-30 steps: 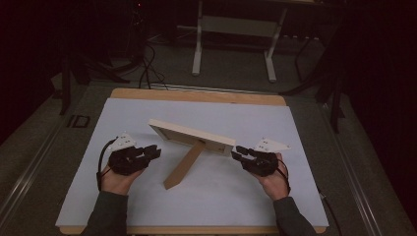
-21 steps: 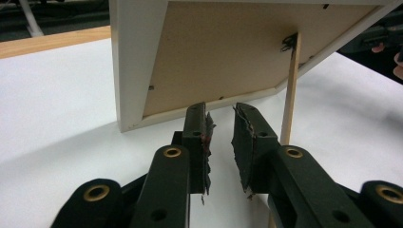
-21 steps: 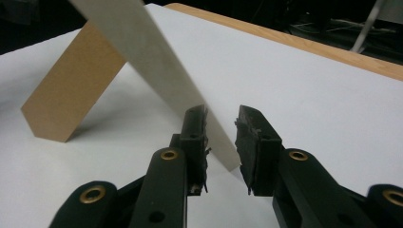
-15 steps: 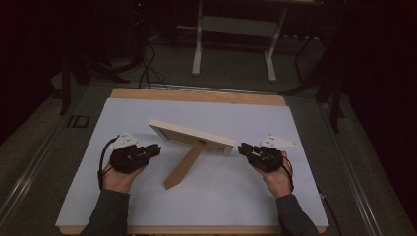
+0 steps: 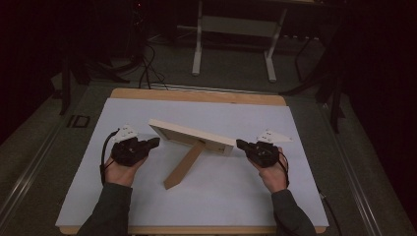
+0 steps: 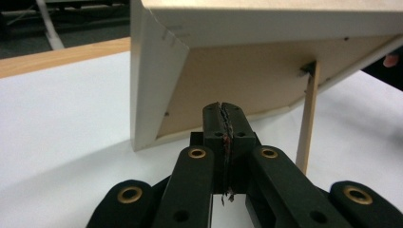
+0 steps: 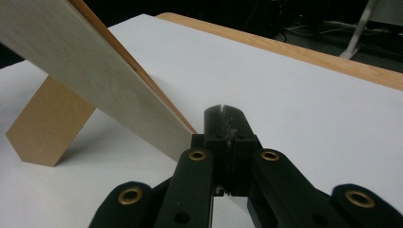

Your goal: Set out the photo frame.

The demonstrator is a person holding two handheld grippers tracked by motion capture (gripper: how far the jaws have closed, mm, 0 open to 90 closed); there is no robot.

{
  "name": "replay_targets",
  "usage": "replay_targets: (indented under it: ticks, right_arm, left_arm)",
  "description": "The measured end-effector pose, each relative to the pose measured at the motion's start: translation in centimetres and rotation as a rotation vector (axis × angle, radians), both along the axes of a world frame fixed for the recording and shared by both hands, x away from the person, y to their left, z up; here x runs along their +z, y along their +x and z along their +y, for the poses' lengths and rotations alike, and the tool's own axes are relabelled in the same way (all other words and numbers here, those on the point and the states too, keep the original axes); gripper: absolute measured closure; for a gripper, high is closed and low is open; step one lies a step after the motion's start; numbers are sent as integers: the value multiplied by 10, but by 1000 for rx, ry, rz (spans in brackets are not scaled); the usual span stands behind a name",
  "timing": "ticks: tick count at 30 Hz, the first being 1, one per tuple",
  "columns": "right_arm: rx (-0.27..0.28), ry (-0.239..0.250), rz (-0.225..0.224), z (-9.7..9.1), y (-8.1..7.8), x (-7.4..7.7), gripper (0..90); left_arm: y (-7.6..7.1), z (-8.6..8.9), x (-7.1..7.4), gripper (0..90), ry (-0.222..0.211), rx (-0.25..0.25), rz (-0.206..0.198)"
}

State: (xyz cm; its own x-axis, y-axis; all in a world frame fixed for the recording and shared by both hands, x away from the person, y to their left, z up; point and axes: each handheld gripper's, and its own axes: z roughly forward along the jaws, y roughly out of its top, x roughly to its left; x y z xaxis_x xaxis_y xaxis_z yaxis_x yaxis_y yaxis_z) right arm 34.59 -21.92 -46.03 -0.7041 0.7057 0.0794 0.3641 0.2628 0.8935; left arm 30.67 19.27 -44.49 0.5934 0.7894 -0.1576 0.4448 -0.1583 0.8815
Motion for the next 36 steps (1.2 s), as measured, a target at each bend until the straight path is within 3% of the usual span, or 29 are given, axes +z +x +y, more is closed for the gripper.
replay_targets:
  ticks: [11,36]
  right_arm:
    - [13,10,3,8,7,5,898]
    - [56,16,-3,17,8,12,898]
  left_arm:
    - [6,-8,10,900,-2,8,-11]
    - [18,-20,12,900,21,-7,3]
